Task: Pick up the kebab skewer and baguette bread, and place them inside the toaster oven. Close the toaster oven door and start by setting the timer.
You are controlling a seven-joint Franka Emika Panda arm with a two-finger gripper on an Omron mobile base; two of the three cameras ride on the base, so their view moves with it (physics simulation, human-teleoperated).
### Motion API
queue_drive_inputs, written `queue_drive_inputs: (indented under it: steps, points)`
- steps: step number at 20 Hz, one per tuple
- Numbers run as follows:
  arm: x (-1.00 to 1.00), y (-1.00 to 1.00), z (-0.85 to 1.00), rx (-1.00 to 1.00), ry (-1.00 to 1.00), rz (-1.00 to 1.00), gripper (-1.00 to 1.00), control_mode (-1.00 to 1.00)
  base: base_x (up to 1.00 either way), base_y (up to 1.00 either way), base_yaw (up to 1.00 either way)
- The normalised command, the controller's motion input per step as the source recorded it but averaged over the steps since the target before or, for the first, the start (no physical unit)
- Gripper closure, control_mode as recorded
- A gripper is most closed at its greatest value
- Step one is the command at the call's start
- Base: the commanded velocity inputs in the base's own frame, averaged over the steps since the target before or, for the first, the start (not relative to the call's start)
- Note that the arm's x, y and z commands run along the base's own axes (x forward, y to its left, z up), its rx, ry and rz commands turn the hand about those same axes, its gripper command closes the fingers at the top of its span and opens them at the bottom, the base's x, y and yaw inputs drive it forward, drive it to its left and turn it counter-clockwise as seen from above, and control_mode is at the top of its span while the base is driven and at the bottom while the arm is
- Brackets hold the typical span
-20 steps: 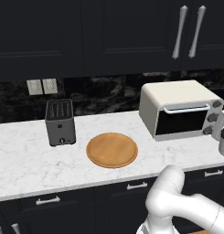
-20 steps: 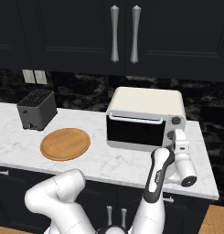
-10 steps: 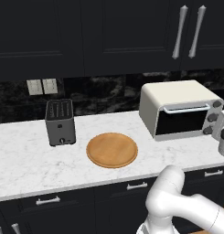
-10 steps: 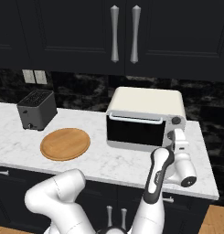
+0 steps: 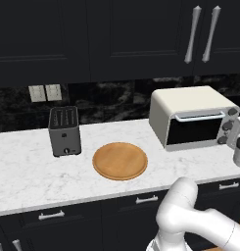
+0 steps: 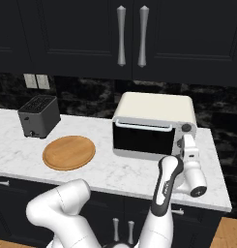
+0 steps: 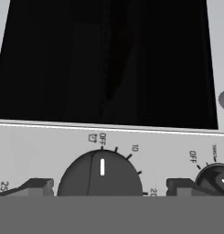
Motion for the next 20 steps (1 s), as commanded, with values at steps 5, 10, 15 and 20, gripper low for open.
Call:
queue_drive_inputs:
  steps: [5, 10, 15, 20]
  points:
    - [-0.01, 0.06, 0.04, 0.0, -0.01, -0.01, -1.0, -1.0, 0.0, 0.0, 0.0]
    - [-0.06, 0.17, 0.0, 0.0, 0.0, -0.01, -1.0, -1.0, 0.0, 0.0, 0.0]
    - [-0.04, 0.23, 0.0, 0.0, 0.0, -0.02, -1.0, -1.0, 0.0, 0.0, 0.0]
    - [0.07, 0.02, 0.0, 0.0, 0.0, -0.04, -1.0, -1.0, 0.0, 0.0, 0.0]
